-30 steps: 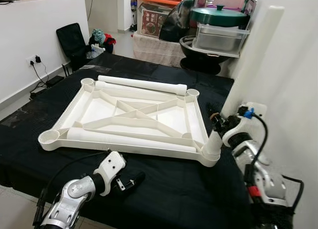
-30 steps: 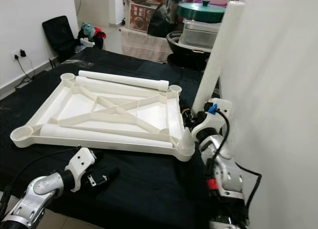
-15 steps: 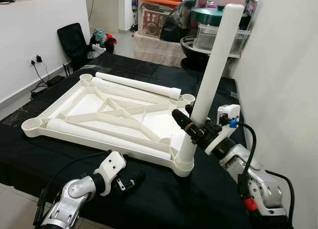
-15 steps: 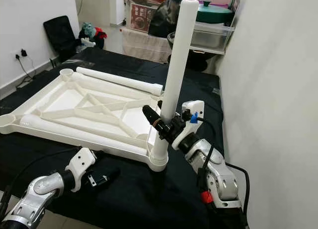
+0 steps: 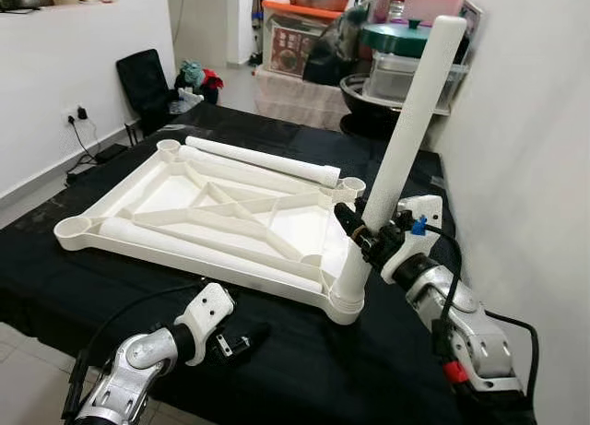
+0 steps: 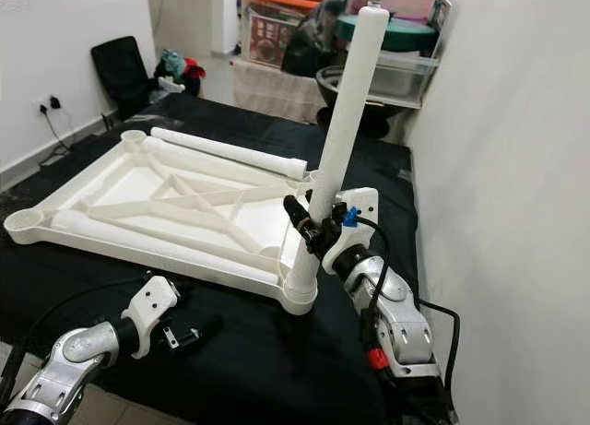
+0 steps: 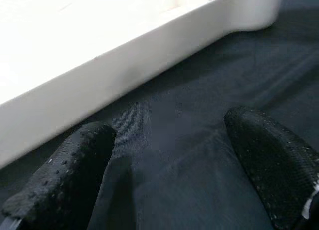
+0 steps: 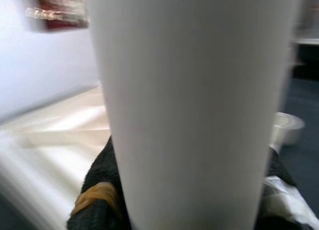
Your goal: Building children table
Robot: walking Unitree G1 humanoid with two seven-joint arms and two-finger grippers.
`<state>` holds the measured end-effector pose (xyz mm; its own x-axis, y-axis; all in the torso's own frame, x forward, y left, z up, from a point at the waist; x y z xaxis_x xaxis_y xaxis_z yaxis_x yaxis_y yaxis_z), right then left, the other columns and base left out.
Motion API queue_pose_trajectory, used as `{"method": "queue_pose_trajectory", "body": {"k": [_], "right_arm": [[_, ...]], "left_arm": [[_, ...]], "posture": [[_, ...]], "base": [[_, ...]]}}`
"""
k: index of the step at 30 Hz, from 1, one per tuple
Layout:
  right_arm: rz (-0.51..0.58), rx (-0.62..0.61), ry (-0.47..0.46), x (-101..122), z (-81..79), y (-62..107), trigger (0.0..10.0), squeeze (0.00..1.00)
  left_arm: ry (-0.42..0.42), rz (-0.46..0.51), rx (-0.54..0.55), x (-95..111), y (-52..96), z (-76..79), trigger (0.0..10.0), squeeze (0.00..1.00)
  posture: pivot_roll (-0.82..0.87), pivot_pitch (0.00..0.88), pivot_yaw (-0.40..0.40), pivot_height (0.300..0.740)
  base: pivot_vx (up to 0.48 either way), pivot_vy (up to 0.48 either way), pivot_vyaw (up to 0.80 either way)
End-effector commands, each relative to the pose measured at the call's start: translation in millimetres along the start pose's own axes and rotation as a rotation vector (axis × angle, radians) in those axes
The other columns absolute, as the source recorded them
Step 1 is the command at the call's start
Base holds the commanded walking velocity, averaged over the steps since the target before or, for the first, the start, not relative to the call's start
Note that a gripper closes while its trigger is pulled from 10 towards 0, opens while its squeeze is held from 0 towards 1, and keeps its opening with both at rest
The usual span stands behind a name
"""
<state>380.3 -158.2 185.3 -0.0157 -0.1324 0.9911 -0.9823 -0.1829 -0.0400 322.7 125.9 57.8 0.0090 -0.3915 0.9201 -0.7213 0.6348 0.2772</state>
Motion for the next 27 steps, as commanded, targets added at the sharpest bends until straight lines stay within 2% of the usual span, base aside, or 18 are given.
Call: {"method": "queue_pose_trajectory", "body": {"k": [1,2,3,5,10,12,13,14,15,19,20,23,24,27], "right_arm": [[-0.190,-0.418,-0.011,-48,72.6,19.7,0.0,0.00],[-0.204,-0.562,-0.020,-56,86.9,29.1,0.0,0.00],[-0.204,-0.562,-0.020,-56,86.9,29.1,0.0,0.00],[-0.205,-0.670,-0.046,-64,90.8,38.4,0.0,0.00],[-0.213,-0.651,-0.058,-69,76.5,35.1,0.0,0.00],[-0.229,-0.594,-0.069,-73,62.5,27.8,0.0,0.00],[-0.229,-0.594,-0.069,-73,62.5,27.8,0.0,0.00],[-0.235,-0.566,-0.073,-74,56.7,24.1,2.9,0.00],[-0.233,-0.521,-0.074,-72,49.1,19.3,10.0,0.00],[-0.192,-0.497,-0.071,-63,39.9,13.2,10.0,0.00],[-0.175,-0.495,-0.079,-60,39.2,12.8,10.0,1.00],[-0.163,-0.470,-0.091,-56,37.2,11.3,10.0,1.00],[-0.130,-0.447,-0.110,-49,36.7,10.5,10.0,0.00],[-0.080,-0.407,-0.129,-39,38.8,11.2,10.0,0.00]], "left_arm": [[0.003,-0.020,-0.017,-6,-0.8,5.5,10.0,0.00],[0.003,-0.018,-0.018,-5,-1.8,6.7,10.0,0.00],[0.003,-0.018,-0.018,-5,-1.8,6.7,10.0,0.00],[0.003,-0.015,-0.019,-5,-2.8,7.9,10.0,0.00],[0.002,-0.017,-0.019,-5,-2.4,7.7,10.0,0.00],[0.001,-0.018,-0.019,-5,-2.1,8.1,10.0,0.00],[0.001,-0.018,-0.019,-5,-2.1,8.1,10.0,0.00],[0.001,-0.018,-0.019,-6,-2.1,8.3,10.0,0.00],[0.003,-0.018,-0.018,-6,-2.0,8.7,10.0,0.00],[0.007,-0.018,-0.018,-6,-1.7,10.1,10.0,0.00],[0.008,-0.018,-0.018,-7,-1.4,10.9,10.0,0.00],[0.010,-0.019,-0.020,-7,-1.0,11.7,10.0,0.00],[0.012,-0.020,-0.020,-8,-0.5,11.5,10.0,0.00],[0.011,-0.022,-0.018,-8,0.7,10.2,10.0,0.00]], "posture": [[0.06,0.000,-0.105,0.740],[0.07,0.000,-0.107,0.740],[0.07,0.000,-0.107,0.740],[0.07,0.000,-0.107,0.740],[0.06,0.000,-0.107,0.740],[0.06,0.000,-0.111,0.740],[0.06,0.000,-0.111,0.740],[0.06,0.000,-0.113,0.740],[0.06,0.000,-0.114,0.740],[0.06,0.000,-0.116,0.740],[0.06,0.000,-0.116,0.740],[0.06,0.000,-0.116,0.740],[0.06,0.000,-0.114,0.740],[0.06,0.000,-0.110,0.740]], "base": [[0.000,0.000,0.00],[0.000,0.000,0.00],[0.000,0.000,0.00],[0.000,0.000,0.00],[0.000,0.000,0.00],[0.000,0.000,0.00],[0.000,0.000,0.00],[0.000,0.000,0.00],[0.000,0.000,0.00],[0.000,0.000,0.00],[0.000,0.000,0.00],[0.000,0.000,0.00],[0.000,0.000,0.00],[0.000,0.000,0.00]]}}
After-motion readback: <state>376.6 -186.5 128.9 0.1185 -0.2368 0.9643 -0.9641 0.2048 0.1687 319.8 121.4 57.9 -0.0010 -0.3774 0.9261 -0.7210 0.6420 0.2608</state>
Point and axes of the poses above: a point about 5 cm out from each wrist's last joint towards the gripper, its own y axis pointing back from the gripper into the wrist, its own x axis along the axis of the wrist's last joint, z = x × y, the point moved 5 cm from there along -y, pointing out of the wrist towards the gripper, and after that the axes turned 2 degrees about -y, right-handed, at the moved point
